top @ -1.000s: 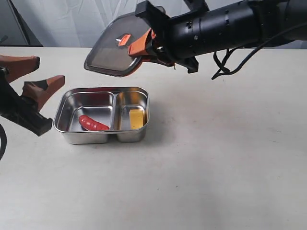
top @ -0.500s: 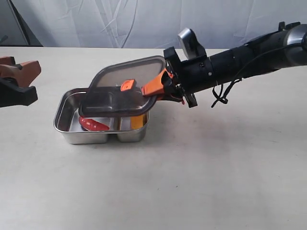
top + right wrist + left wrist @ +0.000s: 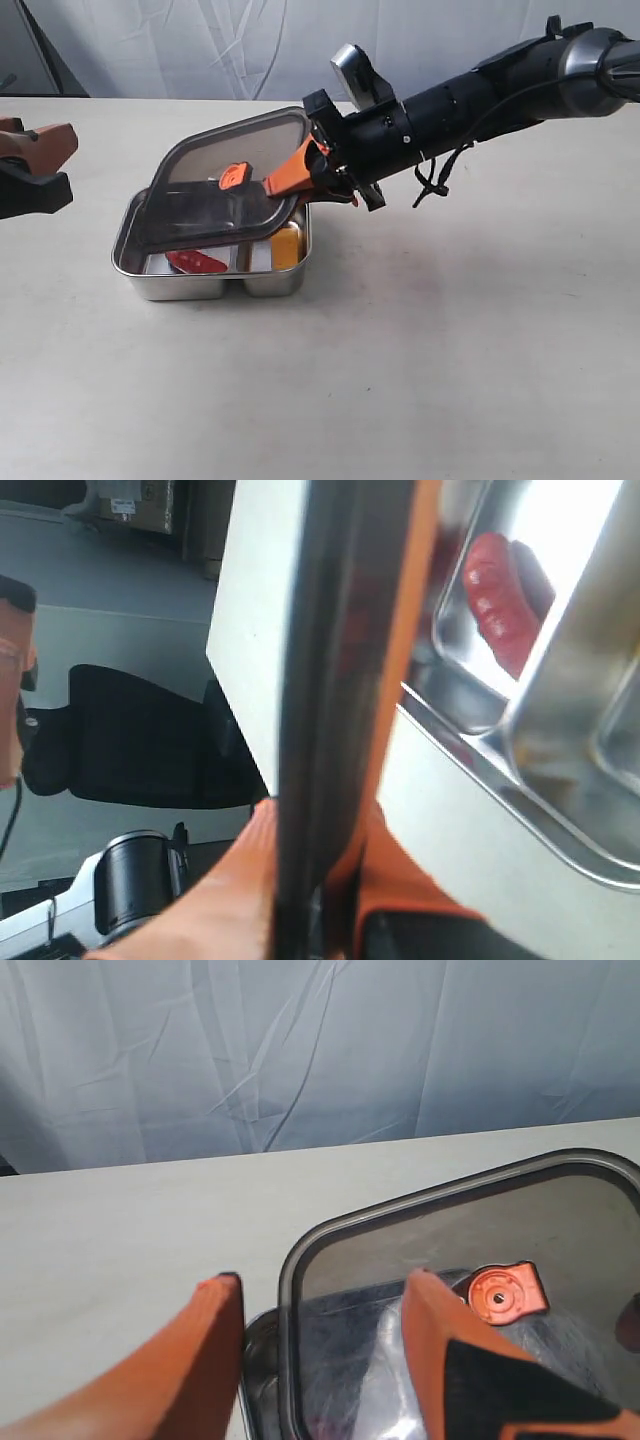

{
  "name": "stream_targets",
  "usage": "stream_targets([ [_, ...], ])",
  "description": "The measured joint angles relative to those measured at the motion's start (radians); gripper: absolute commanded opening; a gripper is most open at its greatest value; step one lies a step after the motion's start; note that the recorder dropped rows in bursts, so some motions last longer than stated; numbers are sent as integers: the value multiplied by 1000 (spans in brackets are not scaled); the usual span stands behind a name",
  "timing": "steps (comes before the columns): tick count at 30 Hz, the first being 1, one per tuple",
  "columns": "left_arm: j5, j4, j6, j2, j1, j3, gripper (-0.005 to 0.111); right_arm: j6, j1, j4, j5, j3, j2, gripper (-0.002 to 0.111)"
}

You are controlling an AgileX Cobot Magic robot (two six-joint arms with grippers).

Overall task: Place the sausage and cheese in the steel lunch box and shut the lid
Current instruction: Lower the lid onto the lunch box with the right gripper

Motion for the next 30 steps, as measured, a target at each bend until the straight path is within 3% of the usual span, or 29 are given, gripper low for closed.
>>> stream_targets([
  [5,0,0,0,0,0,0,47,0,52,24,0,-27,0,-1],
  [13,0,0,0,0,0,2,47,6,57,18,14,-53,94,-1],
  [30,-2,28,0,47,0,2,47,127,-52,-80,59,-126,179,-1],
])
